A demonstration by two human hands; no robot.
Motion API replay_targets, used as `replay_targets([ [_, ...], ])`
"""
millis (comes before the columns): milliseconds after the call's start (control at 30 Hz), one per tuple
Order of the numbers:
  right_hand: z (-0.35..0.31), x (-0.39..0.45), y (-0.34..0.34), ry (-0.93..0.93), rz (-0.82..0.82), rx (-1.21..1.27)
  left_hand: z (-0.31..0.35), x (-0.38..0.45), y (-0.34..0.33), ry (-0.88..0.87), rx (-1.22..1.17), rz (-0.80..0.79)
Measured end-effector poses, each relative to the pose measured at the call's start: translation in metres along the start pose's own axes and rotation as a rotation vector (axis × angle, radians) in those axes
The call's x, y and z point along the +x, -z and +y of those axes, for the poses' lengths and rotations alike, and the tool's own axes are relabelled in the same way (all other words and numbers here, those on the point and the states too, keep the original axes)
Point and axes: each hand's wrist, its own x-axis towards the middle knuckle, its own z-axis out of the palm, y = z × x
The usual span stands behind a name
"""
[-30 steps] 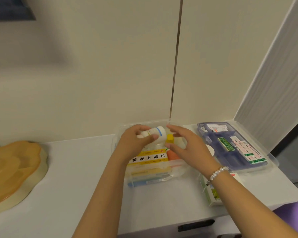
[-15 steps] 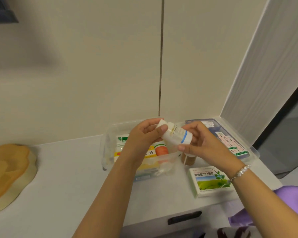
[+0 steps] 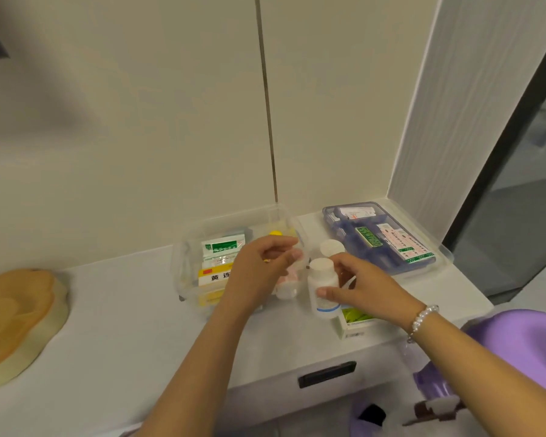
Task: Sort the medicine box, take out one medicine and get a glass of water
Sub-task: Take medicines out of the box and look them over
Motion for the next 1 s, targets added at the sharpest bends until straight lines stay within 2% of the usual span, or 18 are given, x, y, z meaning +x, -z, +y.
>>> replay_targets([
  [200, 0.015, 0.01, -0.017, -0.035, 0.078, -0.033, -0.015, 0.002, -0.005, -0.165, 0.343, 0.22],
  [367, 0.024, 0.014, -0.03, -0.004, 0.097, -0.171, -0.022, 0.006, -0.004, -0.049, 0.495, 0.16],
  [533, 0.027, 0.016, -0.033, 0.011, 0.098, -0.232, -0.021, 0.007, 0.0, -0.01, 0.535, 0.074],
  [800, 0.009, 0.013, -0.016, -0.047, 0.093, -0.065, -0.02, 0.003, 0.005, -0.028, 0.504, 0.014],
  [1000, -0.02, 0.008, -0.007, 0.032, 0.213, 0.034, -0.02, 0.002, 0.016, -0.073, 0.401, 0.005],
])
